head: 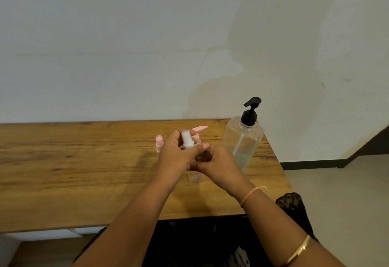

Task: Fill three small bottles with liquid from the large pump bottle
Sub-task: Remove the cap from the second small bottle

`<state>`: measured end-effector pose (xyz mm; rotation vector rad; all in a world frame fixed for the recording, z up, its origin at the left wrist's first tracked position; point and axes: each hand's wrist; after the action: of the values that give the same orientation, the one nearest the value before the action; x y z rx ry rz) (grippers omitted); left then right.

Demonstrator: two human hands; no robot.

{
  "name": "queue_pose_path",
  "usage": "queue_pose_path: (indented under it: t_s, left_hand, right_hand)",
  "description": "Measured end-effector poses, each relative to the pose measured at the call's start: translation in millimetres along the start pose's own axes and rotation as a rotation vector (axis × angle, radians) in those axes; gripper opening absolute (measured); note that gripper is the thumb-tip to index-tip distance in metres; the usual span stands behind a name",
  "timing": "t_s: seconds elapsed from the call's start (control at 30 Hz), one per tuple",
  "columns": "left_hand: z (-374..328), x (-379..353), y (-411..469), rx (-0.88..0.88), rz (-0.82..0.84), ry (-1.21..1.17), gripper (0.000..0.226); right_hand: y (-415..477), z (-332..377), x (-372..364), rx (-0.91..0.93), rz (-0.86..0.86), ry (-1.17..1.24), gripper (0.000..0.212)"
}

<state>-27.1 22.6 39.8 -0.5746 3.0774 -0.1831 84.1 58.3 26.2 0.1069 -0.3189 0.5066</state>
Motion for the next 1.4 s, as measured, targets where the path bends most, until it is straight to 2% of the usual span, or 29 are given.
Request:
queue_pose_path:
  t_s: [0.1,0.23,0.37,0.43,0.5,0.63,0.73,0.8,0.9,1.03,1.13,1.23,1.3,1.4]
  left_hand:
    - [0,-2,-2,0.029,0.105,0.023,0.033]
    - [-3,3,-4,0.037,0.223,-0.05,0.03]
    - [-1,5,0,-0.012,0.111,-0.08,0.028]
    - [2,5,1,-0.024,0.048,-0.036,0.037]
    - [4,6,2,-0.016,0.053,0.005,0.044]
    - [4,7,3,0.022,0.149,-0.032,0.03]
    - [3,7,5,-0.026,0.07,-0.037,0.028]
    - [5,6,6,-0.036,0.029,-0.038,0.037]
    - [4,7,6,-0.001,0.068,0.019,0.055]
    - [5,9,7,-0.03,0.043,0.024,0.034]
    - [6,9,9,-0.032,0.009,0.006,0.038]
    - [5,8,8,0.011,0.073,-0.008,0.046]
    - [6,8,8,0.006,0.1,0.0,0.039]
    - [6,8,8,-0.033,0.041,0.013,0.032]
  right_hand:
    - [0,0,-1,-0.006,-0.01,-0.013,0.025]
    - [3,-3,6,-0.059,-0.052,0.017,0.034]
    - [5,-4,6,-0.057,-0.035,0.02,0.037]
    - [4,-3,5,-0.044,-0.017,0.004,0.035]
    - [4,-4,4,-0.037,-0.015,-0.015,0.034]
    - [6,-5,5,-0.063,-0.041,-0.039,0.04]
    - [7,-6,7,-0.068,-0.041,-0.036,0.04]
    - [6,-6,5,-0.056,-0.035,-0.052,0.039]
    - [6,-7,4,-0.062,-0.034,-0.07,0.038]
    - [6,-6,7,-0.084,-0.036,-0.068,0.04]
    - [5,-5,7,-0.075,-0.032,-0.065,0.039]
    - [4,-5,6,-0.07,-0.024,-0.068,0.037]
    - [6,-6,7,-0.082,-0.027,-0.072,0.037]
    - [6,-6,7,-0.088,-0.032,-0.083,0.041]
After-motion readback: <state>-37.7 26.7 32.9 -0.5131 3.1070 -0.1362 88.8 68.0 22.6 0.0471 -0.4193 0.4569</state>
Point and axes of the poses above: each hand's wrist, its own y-axis towards the middle knuckle, its own x-axis out of the back of the hand, z = x × y, and after that the axes turned 3 degrees about x, right-handed
